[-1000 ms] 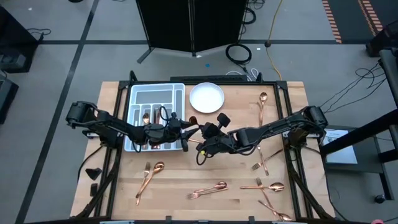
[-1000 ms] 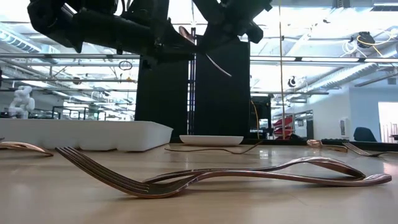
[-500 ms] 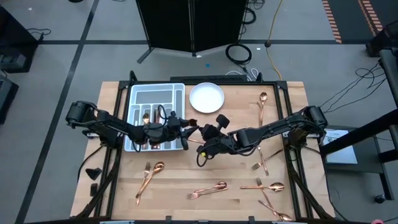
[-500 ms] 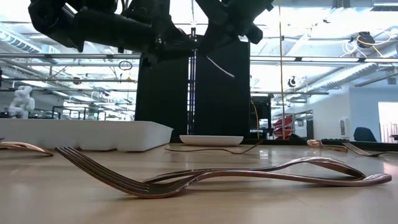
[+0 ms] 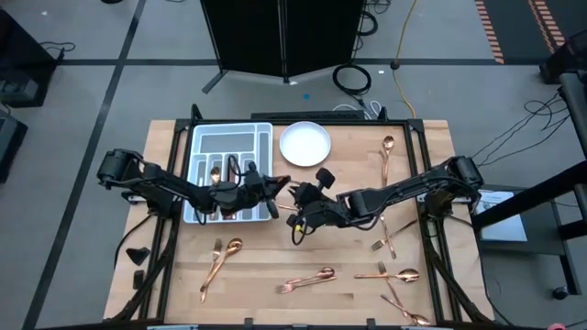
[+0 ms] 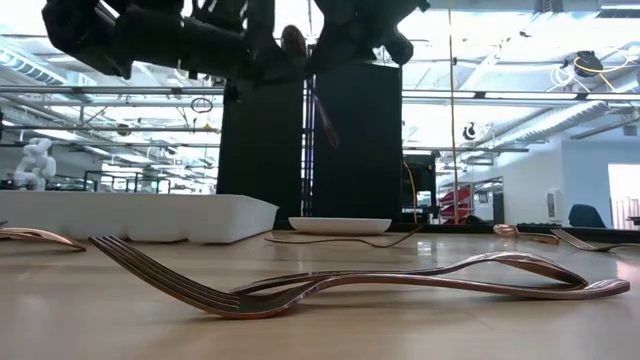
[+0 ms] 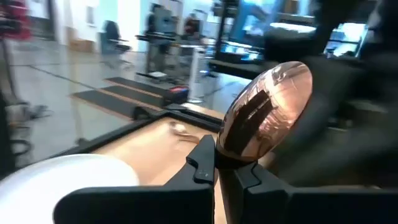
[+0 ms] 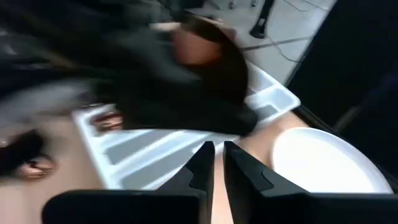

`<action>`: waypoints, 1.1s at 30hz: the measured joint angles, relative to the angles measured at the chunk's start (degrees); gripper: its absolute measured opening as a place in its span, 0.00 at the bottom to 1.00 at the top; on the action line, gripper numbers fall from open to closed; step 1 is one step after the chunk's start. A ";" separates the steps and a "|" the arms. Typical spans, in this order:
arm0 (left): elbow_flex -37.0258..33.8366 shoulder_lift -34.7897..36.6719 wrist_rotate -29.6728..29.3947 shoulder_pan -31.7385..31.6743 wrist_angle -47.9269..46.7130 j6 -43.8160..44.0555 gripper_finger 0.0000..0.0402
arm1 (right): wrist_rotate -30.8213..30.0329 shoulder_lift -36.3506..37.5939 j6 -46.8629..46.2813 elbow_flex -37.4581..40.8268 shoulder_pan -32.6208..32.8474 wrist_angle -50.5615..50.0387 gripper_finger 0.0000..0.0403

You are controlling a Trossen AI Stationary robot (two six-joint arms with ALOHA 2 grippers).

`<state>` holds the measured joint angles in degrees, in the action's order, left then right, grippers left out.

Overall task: Sort silverware
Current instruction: Put the spoon on the silverware tray

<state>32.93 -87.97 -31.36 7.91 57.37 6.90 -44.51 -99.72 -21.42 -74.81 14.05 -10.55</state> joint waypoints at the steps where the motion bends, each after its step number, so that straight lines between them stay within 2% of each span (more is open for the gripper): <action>1: 0.00 -0.04 -0.63 -0.19 0.08 -0.20 0.01 | 0.05 0.01 0.31 -0.01 0.08 -0.10 0.08; 5: 0.20 2.70 -1.28 -0.93 -3.87 -0.38 0.00 | -0.14 1.01 2.99 0.03 0.27 -1.94 0.12; 8: 0.38 8.87 -1.94 -2.24 -13.33 -0.35 0.00 | 0.07 3.35 3.05 0.01 0.47 -5.68 0.15; 11: 2.82 18.36 -1.47 -3.70 -30.75 0.30 0.00 | 1.27 5.21 0.31 -0.01 0.81 -12.32 0.16; 14: 8.55 27.59 0.75 -6.77 -53.29 4.00 0.00 | 1.35 5.55 -3.70 0.01 1.15 -18.54 0.16; 16: 13.54 32.11 4.88 -9.72 -69.25 9.27 0.00 | 1.36 5.24 -6.00 0.03 1.38 -21.40 0.15; 18: 18.07 34.55 12.04 -13.64 -83.21 15.48 0.00 | 1.34 4.46 -7.25 0.08 1.47 -22.80 0.15; 21: 21.91 36.01 22.52 -19.81 -98.74 22.54 0.00 | 1.42 3.03 -7.36 0.31 1.47 -22.59 0.15; 24: 22.45 35.85 31.28 -25.95 -110.14 24.87 0.00 | 1.33 2.01 -7.23 0.31 1.33 -21.97 0.15; 29: 18.18 33.64 39.14 -35.31 -120.76 26.92 0.00 | 1.42 0.39 -7.69 0.34 1.48 -21.78 0.15; 33: 13.50 30.94 49.30 -41.54 -119.64 26.84 0.00 | 3.33 -0.85 -9.03 0.37 2.04 -22.28 0.15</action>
<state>46.42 -57.03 17.95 -33.63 -62.27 33.74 -41.19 -100.58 -30.45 -74.45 16.09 -32.83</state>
